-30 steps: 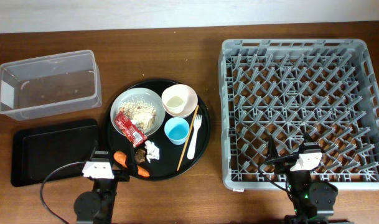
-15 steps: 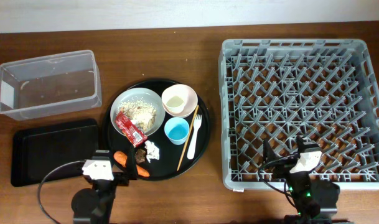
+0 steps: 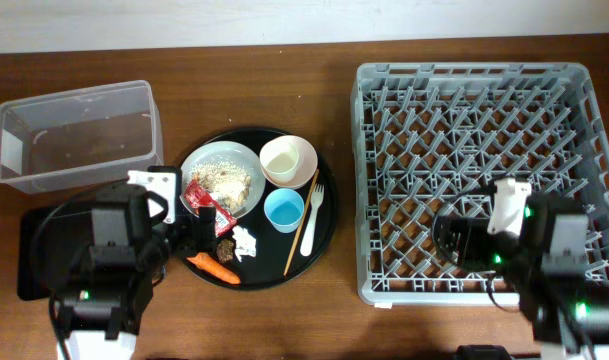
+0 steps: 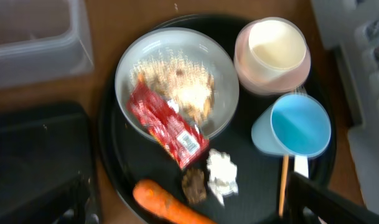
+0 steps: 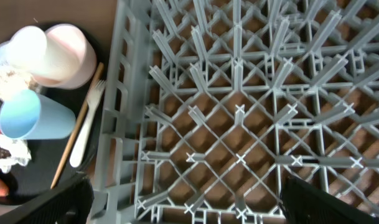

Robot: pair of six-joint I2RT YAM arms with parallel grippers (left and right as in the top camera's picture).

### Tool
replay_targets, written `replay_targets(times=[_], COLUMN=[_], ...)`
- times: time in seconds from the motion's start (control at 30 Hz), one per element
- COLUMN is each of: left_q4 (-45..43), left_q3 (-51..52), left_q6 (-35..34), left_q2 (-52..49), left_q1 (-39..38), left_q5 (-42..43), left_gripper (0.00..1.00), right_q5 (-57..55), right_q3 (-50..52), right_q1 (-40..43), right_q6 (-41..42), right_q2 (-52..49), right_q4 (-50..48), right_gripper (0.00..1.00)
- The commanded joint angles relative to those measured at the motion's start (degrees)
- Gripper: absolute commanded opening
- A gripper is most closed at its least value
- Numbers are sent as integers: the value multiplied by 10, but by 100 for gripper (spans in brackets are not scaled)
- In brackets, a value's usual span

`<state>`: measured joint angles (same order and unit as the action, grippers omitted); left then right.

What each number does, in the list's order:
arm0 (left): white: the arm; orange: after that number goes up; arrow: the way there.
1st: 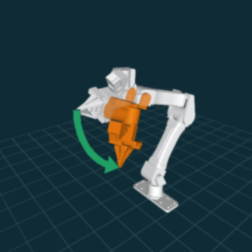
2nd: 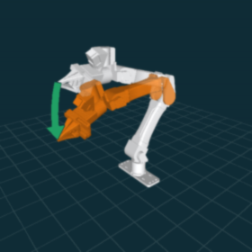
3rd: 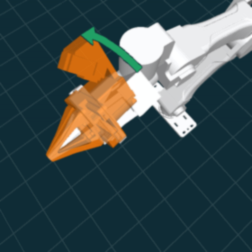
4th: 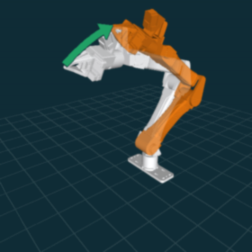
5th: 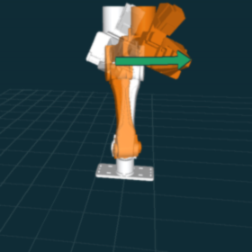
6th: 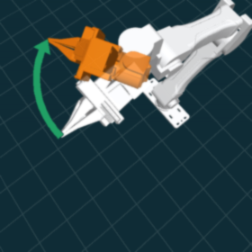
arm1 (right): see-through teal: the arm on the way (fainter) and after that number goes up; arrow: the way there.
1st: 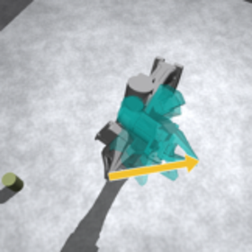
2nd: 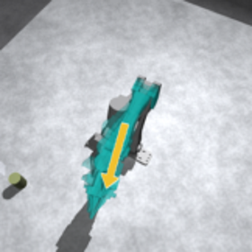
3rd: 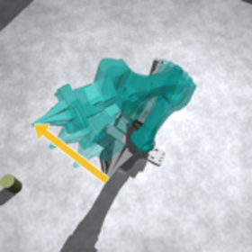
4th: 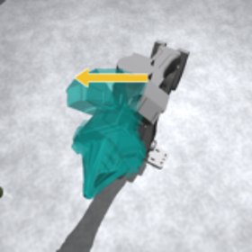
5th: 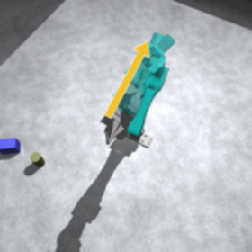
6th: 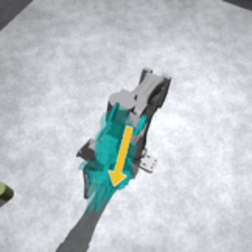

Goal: Sort waste into correct bins and load items into the dishwasher rack
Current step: 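Grasp the red snack wrapper from the plate with the left gripper, then drop the red wrapper into the clear plastic bin with the left gripper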

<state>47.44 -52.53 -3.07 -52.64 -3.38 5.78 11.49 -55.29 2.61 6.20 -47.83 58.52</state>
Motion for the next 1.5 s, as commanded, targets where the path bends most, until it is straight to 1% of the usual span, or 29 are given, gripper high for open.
replay_targets(times=[0.0, 0.1, 0.27, 0.37, 0.47, 0.5, 0.53, 0.57, 0.6, 0.63, 0.67, 0.7, 0.73, 0.77, 0.8, 0.9, 0.97, 1.03, 1.07, 1.1, 1.17, 1.2, 1.23, 1.37, 1.47], left_q4=[14, -21, -79, -126, -140, -147, -154, -161, -165, -170, -170, -170, -170, -170, -170, -165, -147, -123, -121, -125, -159, -171, -203, -315, -404], left_q3=[-12, -11, -11, -11, -11, -11, -11, -11, -11, -12, -12, -12, -12, -12, -12, -18, -35, -71, -90, -103, -110, -110, -110, -110, -110], left_q6=[-7, -8, -100, -123, -134, -134, -134, -134, -134, -134, -134, -134, -134, -134, -134, -134, -134, -133, -113, -107, -108, -108, -108, -108, -108], left_q2=[-40, -85, -239, -321, -381, -393, -402, -407, -407, -407, -407, -407, -407, -407, -407, -396, -374, -329, -303, -278, -242, -238, -238, -285, -352], left_q1=[-1, -1, -1, -1, -1, -1, -1, -1, -1, -1, -1, -1, -1, -1, -1, -1, -1, -1, -1, 1, 12, 19, 40, 115, 155], left_q5=[24, 24, 18, 20, 20, 20, 20, 20, 20, 20, 20, 20, 20, 20, 20, 20, 20, 19, 18, -5, -89, -118, -154, -163, -161], left_gripper=[99, 99, 99, 99, 98, 96, 91, 75, 63, 46, 36, 20, 7, 2, 1, 0, 0, 0, 1, 0, 1, 1, 1, 0, 1], right_q5=[-17, -47, -46, -47, -47, -47, -47, -46, -47, -47, -47, -47, -47, -47, -47, -47, -47, -47, -47, -47, -47, -47, -47, -46, -46], right_q3=[-33, -33, -33, -33, -33, -33, -33, -33, -33, -33, -33, -33, -33, -33, -33, -33, -33, -33, -33, -33, -33, -33, -33, -33, -33], right_q1=[-3, -3, -3, -3, -3, -3, -3, -3, -3, -3, -3, -3, -3, -3, -3, -3, -3, -3, -3, -3, -3, -3, -3, -3, -3], right_q6=[0, 1, 1, 1, 1, 1, 1, 1, 1, 1, 1, 1, 1, 1, 1, 1, 1, 1, 1, 1, 1, 1, 1, 1, 1], right_q2=[-56, -82, -88, -88, -88, -88, -88, -88, -88, -88, -88, -88, -88, -88, -88, -88, -88, -88, -88, -88, -88, -88, -88, -88, -88], right_q4=[33, 37, 37, 37, 37, 37, 37, 37, 37, 37, 37, 37, 37, 37, 37, 37, 37, 37, 37, 37, 37, 37, 37, 37, 37], right_gripper=[99, 99, 99, 99, 99, 99, 99, 99, 99, 99, 99, 99, 99, 99, 99, 99, 99, 99, 99, 99, 99, 99, 99, 99, 99])
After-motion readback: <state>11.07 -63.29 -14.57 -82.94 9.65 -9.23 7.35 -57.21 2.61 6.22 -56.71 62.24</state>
